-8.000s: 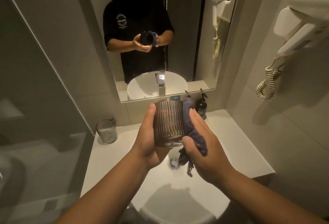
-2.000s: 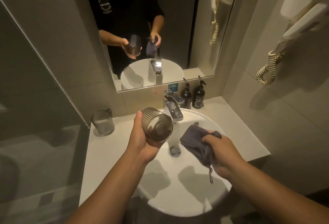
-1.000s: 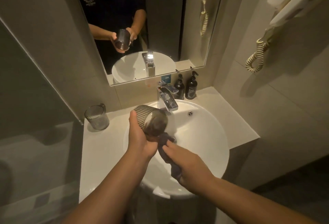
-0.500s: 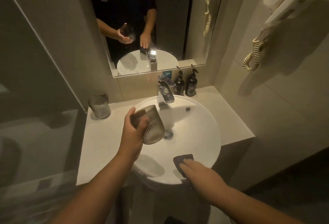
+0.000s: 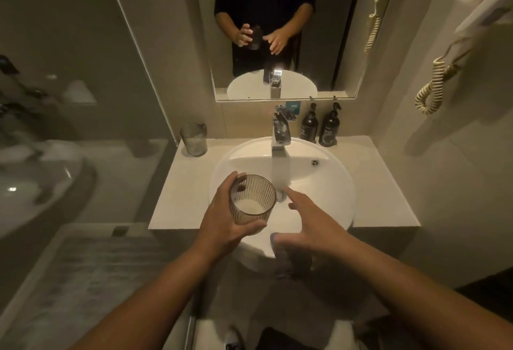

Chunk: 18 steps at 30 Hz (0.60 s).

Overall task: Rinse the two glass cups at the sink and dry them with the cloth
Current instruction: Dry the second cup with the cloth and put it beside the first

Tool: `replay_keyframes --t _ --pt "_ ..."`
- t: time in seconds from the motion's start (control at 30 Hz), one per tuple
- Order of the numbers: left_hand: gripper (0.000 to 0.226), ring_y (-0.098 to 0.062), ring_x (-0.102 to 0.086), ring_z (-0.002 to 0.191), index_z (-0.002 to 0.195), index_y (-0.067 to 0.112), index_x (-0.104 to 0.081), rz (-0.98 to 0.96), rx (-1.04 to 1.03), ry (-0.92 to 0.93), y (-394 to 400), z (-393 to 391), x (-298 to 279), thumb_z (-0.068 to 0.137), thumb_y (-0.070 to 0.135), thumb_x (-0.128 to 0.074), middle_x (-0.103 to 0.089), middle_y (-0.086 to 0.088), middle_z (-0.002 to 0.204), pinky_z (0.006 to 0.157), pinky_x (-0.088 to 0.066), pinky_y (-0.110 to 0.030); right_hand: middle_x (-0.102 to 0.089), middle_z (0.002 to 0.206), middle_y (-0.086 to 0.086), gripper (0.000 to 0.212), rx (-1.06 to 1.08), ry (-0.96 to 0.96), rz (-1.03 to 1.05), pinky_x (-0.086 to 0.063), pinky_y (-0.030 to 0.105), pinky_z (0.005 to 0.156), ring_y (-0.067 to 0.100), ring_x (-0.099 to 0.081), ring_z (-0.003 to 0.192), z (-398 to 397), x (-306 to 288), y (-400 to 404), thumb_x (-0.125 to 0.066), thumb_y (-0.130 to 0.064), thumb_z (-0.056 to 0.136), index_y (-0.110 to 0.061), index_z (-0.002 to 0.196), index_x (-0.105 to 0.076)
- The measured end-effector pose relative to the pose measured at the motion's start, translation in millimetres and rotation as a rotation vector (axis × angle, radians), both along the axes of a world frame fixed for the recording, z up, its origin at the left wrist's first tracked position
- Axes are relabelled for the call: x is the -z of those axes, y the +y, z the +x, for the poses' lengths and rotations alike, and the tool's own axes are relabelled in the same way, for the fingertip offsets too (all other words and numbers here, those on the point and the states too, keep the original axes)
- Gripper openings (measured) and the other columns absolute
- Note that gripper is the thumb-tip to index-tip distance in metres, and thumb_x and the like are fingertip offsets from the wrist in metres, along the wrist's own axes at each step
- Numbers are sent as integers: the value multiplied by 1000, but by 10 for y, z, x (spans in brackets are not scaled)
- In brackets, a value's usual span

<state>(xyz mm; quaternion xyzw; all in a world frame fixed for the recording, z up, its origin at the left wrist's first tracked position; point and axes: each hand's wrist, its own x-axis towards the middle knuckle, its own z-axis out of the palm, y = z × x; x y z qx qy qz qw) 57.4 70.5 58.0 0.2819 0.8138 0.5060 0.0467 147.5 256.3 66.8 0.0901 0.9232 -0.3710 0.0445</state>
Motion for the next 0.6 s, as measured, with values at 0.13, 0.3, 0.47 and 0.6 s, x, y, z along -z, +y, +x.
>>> replay_keyframes --t 0.13,0.3,0.47,0.6 --pt "93 -2 -36 134 130 52 -25 37 -1 -41 -6 97 -50 57 54 -82 -26 37 138 104 -29 -5 -53 134 -9 72 -95 176 17 -45 7 76 -5 -52 90 -183 -282 -31 -77 -43 77 -35 138 -41" --pt "96 -11 -21 149 134 58 -8 -118 53 -51 -81 28 -120 68 51 -78 -11 14 164 119 -25 -27 -54 122 -16 63 -131 210 14 -41 1 66 -10 -50 84 -294 -253 -38 -78 -39 77 -32 132 -48" --pt "106 -23 -28 151 151 41 9 -376 27 -26 -152 -284 -123 85 46 -73 -18 0 168 121 -31 -43 -53 119 -20 65 -90 265 5 -40 2 68 -10 -52 89 -580 -111 -79 -79 -40 75 -34 132 -48" --pt "99 -20 -50 136 158 29 -14 -304 -45 -70 -137 -697 -90 82 44 -77 -41 3 158 110 -44 -38 -58 127 -12 68 -63 274 -50 -50 14 81 1 -56 102 -1015 -64 -83 -80 -39 75 -30 135 -50"
